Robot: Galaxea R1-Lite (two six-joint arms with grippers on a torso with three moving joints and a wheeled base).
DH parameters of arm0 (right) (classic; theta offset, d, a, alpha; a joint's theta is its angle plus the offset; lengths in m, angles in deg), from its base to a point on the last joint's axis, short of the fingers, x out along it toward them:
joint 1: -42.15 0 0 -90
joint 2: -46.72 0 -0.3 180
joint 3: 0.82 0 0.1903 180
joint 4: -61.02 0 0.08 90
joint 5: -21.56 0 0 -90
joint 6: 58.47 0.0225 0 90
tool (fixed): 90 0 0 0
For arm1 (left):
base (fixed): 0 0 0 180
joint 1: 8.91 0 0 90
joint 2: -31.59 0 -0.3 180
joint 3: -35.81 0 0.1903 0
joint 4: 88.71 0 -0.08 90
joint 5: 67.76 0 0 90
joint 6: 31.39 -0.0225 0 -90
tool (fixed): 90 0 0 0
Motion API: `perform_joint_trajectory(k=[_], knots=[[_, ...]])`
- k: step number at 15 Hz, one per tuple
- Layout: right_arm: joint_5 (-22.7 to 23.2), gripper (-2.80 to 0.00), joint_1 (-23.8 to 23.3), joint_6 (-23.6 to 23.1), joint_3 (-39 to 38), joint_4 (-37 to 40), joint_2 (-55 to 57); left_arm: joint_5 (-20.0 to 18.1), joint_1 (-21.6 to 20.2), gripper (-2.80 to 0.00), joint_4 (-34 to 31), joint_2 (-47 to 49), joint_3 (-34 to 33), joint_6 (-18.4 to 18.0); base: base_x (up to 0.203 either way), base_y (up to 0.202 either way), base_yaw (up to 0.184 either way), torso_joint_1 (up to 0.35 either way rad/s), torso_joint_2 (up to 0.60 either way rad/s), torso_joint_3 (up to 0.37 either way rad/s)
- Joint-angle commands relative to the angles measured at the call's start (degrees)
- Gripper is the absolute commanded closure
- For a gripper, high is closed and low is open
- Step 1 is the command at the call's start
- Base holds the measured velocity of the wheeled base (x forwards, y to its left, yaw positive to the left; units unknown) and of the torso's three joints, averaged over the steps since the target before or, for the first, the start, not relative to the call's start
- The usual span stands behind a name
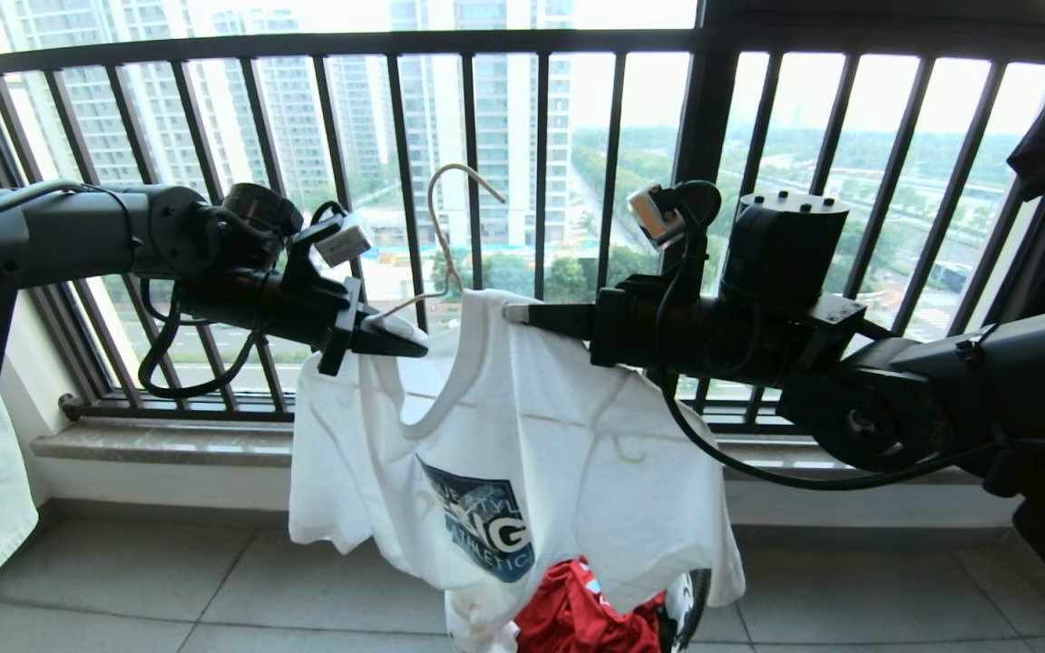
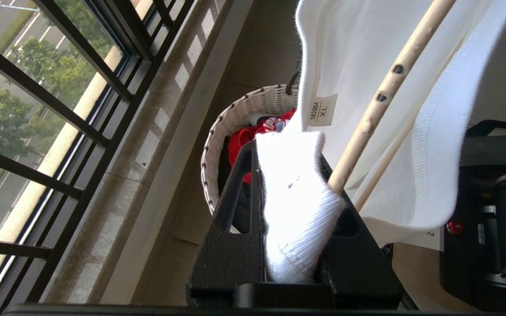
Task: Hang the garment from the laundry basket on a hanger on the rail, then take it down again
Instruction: Hang the clothes rack on the clothesline
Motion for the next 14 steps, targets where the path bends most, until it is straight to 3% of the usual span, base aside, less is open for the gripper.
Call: perform_joint_trajectory(k=[1, 5, 6, 14], knots=[[0.19, 0.0, -0.03, 0.15, -0.01, -0.22, 0.1, -0.41, 0.01, 0.0, -0.22, -0.38, -0.03, -0.26, 0.0, 0.0, 0.0, 0.0, 0.0, 0.0], [0.19, 0.0, -0.04, -0.11, -0.09, -0.31, 0.28, -0.32, 0.01, 0.0, -0.13, -0.85, 0.03, -0.26, 0.0, 0.0, 0.0, 0.0, 0.0, 0.0], [0.19, -2.8, -0.04, -0.2, -0.18, -0.4, 0.28, -0.32, 0.01, 0.0, -0.04, -0.82, 0.06, -0.17, 0.0, 0.0, 0.0, 0.0, 0.0, 0.0], [-0.25, -2.8, -0.3, -0.2, 0.87, -0.4, 1.59, -0.59, -0.39, 0.0, -0.04, -1.3, 0.06, 1.45, 0.0, 0.0, 0.0, 0.0, 0.0, 0.0]])
